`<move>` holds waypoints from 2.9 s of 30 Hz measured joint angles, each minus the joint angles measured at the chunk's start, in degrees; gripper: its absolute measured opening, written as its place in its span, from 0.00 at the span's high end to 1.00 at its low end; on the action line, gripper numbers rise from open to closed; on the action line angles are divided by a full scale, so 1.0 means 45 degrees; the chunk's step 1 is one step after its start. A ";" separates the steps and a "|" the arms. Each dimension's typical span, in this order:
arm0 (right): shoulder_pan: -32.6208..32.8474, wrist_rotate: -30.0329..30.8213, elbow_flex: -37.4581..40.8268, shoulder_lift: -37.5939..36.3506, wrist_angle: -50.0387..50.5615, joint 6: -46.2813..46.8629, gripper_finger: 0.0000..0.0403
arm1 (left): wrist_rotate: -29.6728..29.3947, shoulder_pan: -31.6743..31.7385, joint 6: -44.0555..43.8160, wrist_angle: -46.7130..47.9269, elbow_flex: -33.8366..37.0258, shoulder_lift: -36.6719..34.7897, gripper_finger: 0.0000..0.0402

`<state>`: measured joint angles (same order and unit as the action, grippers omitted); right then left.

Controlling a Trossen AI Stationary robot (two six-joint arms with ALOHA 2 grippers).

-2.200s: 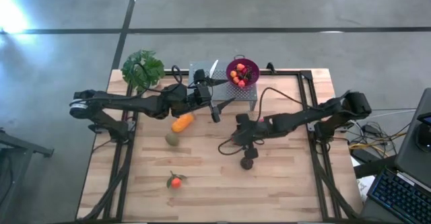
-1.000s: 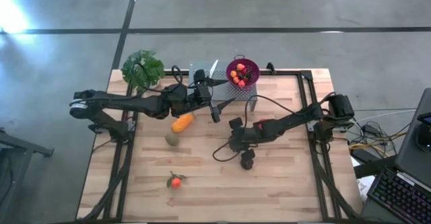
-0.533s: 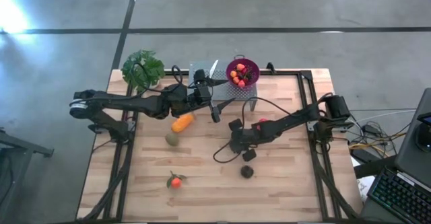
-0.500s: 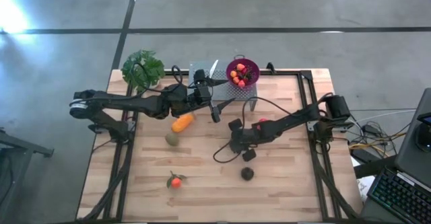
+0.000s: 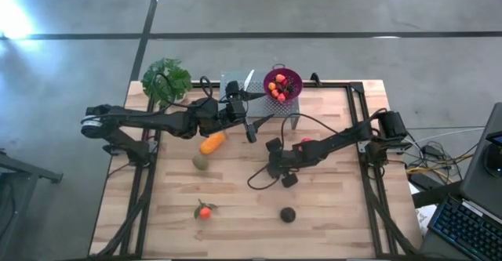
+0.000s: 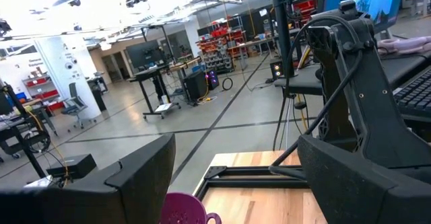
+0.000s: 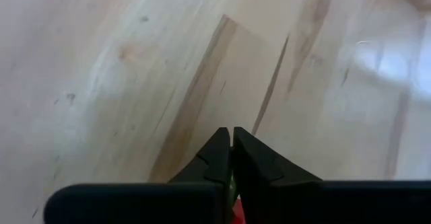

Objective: Pick & Place Fruit
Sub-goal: Put the red strawberry into the violet strainer bowl on the shelf

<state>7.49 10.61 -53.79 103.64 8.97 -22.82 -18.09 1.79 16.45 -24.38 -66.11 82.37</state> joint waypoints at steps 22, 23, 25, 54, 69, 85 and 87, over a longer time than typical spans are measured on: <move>-0.0206 -0.0048 -0.1268 -0.2919 0.2280 0.0470 0.98 | 0.0000 0.0002 -0.0034 0.0000 0.0000 0.0000 0.21; -0.0299 -0.0048 -0.1210 -0.3314 0.2321 0.0565 0.98 | 0.0000 0.0002 -0.0034 0.0000 0.0000 0.0000 0.21; -0.0545 -0.0048 -0.1067 -0.4167 0.2326 0.0722 0.98 | 0.0000 -0.0001 -0.0039 0.0000 0.0000 0.0000 0.21; -0.6989 -0.3738 -0.3891 -0.6883 0.4479 0.1085 0.98 | 0.0049 0.0001 -0.0107 -0.0015 0.0000 0.0000 0.21; -0.9008 -0.5378 -0.4854 -0.5117 0.4664 0.0475 0.98 | 0.0049 0.0002 -0.0102 0.0000 0.0000 0.0000 0.21; -1.0036 -0.6684 -0.4609 -0.4093 0.3221 0.0108 0.98 | 0.0048 0.0002 -0.0097 0.0010 0.0000 0.0000 0.21; -1.0114 -0.6707 -0.4436 -0.3990 0.2848 0.0015 0.98 | 0.0049 0.0002 -0.0092 0.0022 0.0000 0.0000 0.21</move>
<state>-38.03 -19.57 -73.76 85.68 21.78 -22.75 -17.87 1.80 16.03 -24.28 -66.11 82.37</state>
